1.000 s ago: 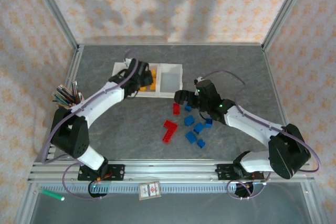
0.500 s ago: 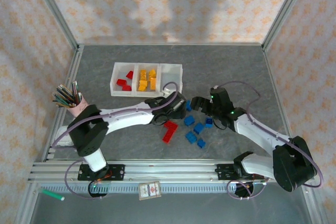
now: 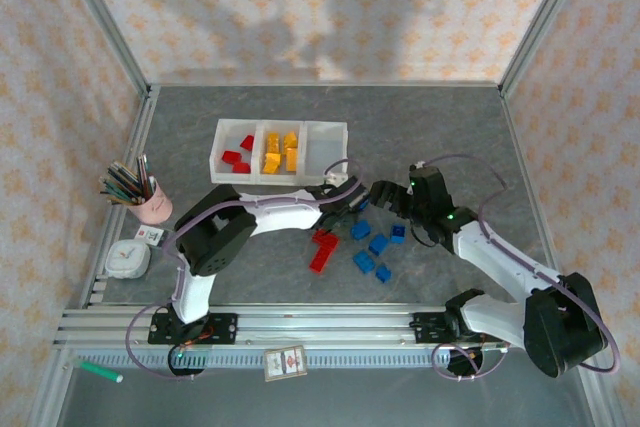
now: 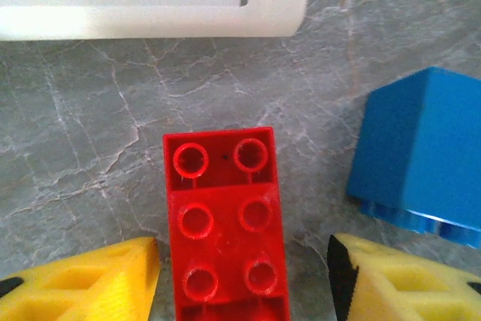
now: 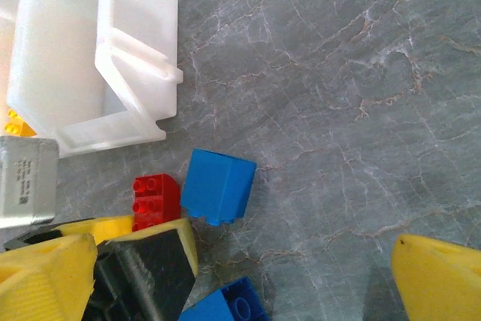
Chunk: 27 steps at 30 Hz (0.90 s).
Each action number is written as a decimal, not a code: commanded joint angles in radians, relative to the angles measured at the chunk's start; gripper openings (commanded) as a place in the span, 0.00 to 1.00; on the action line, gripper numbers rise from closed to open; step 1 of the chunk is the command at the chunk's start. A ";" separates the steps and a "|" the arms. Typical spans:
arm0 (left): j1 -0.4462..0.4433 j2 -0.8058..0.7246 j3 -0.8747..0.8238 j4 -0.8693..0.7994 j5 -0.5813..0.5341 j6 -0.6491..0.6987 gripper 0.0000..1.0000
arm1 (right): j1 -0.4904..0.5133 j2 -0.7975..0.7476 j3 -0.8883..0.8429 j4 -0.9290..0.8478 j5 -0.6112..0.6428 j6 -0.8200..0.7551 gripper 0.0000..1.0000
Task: Sort the legos into containers by color
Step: Pick up the lego from the center of the table, then place the lego in the container.
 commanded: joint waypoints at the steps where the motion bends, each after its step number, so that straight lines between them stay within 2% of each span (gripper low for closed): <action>1: 0.020 0.018 0.017 -0.002 -0.040 -0.010 0.57 | -0.005 -0.016 -0.009 -0.006 -0.016 -0.010 1.00; 8: 0.028 0.017 -0.017 0.032 -0.035 -0.010 0.39 | -0.004 -0.011 -0.003 -0.002 -0.026 -0.018 1.00; 12: 0.028 -0.011 -0.041 0.057 -0.017 0.003 0.25 | -0.005 0.002 0.013 -0.010 -0.043 -0.038 1.00; 17: 0.028 -0.072 -0.075 0.047 -0.017 0.000 0.23 | -0.004 0.015 0.051 -0.037 -0.062 -0.067 1.00; 23: 0.026 -0.274 -0.177 0.042 -0.004 -0.016 0.23 | 0.026 0.037 0.109 -0.071 -0.078 -0.092 1.00; 27: 0.032 -0.418 -0.232 -0.013 -0.066 -0.018 0.23 | 0.081 0.092 0.159 -0.078 -0.072 -0.091 1.00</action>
